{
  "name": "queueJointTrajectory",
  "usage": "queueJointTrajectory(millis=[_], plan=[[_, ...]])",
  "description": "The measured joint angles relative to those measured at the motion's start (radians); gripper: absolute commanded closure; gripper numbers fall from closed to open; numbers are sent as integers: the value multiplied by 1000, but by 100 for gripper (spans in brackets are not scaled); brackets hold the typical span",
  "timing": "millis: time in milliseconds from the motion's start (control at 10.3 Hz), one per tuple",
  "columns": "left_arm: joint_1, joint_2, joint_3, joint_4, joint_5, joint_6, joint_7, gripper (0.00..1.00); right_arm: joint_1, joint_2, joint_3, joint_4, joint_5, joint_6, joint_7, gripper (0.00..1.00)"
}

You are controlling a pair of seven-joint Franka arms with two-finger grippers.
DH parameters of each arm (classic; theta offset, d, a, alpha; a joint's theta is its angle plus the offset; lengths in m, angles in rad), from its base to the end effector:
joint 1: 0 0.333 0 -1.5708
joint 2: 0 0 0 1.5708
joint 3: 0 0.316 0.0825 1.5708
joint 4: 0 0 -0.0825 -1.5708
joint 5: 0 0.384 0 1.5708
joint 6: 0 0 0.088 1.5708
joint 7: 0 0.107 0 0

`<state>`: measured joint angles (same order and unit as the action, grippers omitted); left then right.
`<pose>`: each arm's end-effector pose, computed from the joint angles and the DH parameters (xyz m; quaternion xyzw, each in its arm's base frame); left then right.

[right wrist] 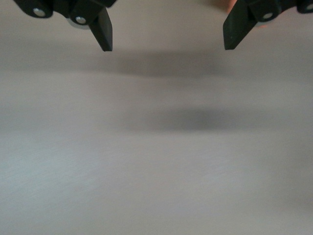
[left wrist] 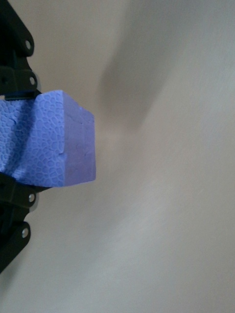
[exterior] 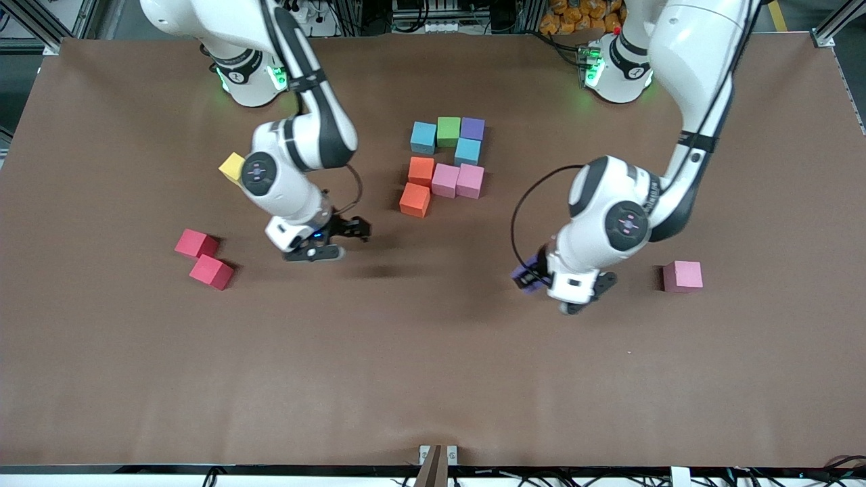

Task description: Form number 2 with 11 blocks

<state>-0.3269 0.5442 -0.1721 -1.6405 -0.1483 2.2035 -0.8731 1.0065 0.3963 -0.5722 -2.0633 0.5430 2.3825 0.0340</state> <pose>0.6068 -0.3200 0.3069 0.9652 0.2394 -0.0568 0.0883 0.5294 0.2595 0.2684 -0.9965 -0.0200 0.0089 0.0808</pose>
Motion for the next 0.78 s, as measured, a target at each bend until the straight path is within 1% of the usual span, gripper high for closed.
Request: queueJointTrajectory(millis=[194, 291, 485, 583, 680, 777], plan=[[-58, 3, 0, 12, 15, -2, 159, 65, -87, -75, 5, -48, -162, -7, -64, 0], [-86, 10, 0, 21, 17, -2, 216, 65, -157, -114, 26, -74, -211, -15, -113, 0], [-146, 44, 0, 57, 56, -2, 281, 65, -366, -169, 120, -108, -302, -18, -278, 0], [-176, 63, 1, 78, 74, -2, 307, 65, -467, -176, 154, -109, -330, -17, -412, 0], [-206, 79, 2, 96, 82, -2, 331, 70, -545, -174, 169, -109, -335, -14, -570, 0], [-234, 91, 5, 112, 84, -2, 344, 70, -597, -171, 173, -107, -337, -9, -718, 0]])
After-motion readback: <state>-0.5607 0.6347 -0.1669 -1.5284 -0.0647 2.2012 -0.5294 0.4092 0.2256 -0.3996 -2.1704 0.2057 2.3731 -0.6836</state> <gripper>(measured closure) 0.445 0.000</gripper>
